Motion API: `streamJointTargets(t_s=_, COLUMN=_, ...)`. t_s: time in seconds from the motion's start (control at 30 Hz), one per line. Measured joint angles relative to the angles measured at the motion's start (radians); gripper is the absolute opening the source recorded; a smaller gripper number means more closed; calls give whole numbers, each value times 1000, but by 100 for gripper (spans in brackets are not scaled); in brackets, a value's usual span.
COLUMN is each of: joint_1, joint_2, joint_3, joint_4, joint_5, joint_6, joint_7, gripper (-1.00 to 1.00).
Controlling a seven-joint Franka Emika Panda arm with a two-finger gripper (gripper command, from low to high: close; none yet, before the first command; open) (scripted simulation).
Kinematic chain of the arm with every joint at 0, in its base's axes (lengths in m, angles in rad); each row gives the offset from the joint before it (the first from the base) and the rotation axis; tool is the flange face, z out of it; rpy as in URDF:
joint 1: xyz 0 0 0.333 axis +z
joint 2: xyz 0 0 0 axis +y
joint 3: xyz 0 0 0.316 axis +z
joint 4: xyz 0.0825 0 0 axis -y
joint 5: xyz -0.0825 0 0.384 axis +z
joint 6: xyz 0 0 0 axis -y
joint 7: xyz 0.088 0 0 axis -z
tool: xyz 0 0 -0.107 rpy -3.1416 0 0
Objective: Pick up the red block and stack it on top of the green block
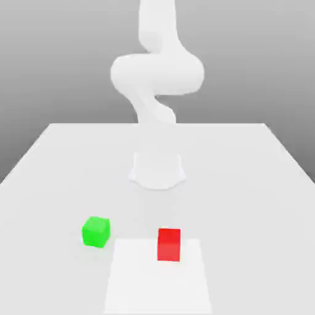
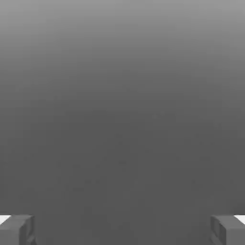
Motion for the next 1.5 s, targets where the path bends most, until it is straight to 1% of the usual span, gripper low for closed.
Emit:
streamJointTargets(t_s=0.4, joint_1=3, joint_2=401, joint_3=43, joint_4=-340, joint_5=12, joint_6=288, joint_7=66, gripper=0)
streamJointTargets(t_s=0.57, joint_1=9, joint_2=615, joint_3=58, joint_4=-493, joint_5=10, joint_6=438, joint_7=102, gripper=0)
streamJointTargets(t_s=0.63, joint_1=8, joint_2=711, joint_3=58, joint_4=-510, joint_5=-2, joint_6=513, joint_7=117, gripper=0)
streamJointTargets(t_s=0.8, joint_1=35, joint_2=900, joint_3=22, joint_4=-494, joint_5=-46, joint_6=672, joint_7=151, gripper=0)
streamJointTargets(t_s=0.83, joint_1=40, joint_2=925, joint_3=15, joint_4=-490, joint_5=-50, joint_6=694, joint_7=154, gripper=-100)
streamJointTargets(t_s=1.07, joint_1=39, joint_2=926, joint_3=16, joint_4=-490, joint_5=-54, joint_6=695, joint_7=157, gripper=-100)
streamJointTargets(t_s=1.3, joint_1=28, joint_2=697, joint_3=43, joint_4=-523, joint_5=-1, joint_6=499, joint_7=119, gripper=-100)
streamJointTargets(t_s=1.4, joint_1=-65, joint_2=608, joint_3=-9, joint_4=-546, joint_5=-29, joint_6=434, joint_7=180, gripper=-100)
streamJointTargets(t_s=1.5, joint_1=-195, joint_2=529, joint_3=-73, joint_4=-572, joint_5=-63, joint_6=382, joint_7=263, gripper=-100)
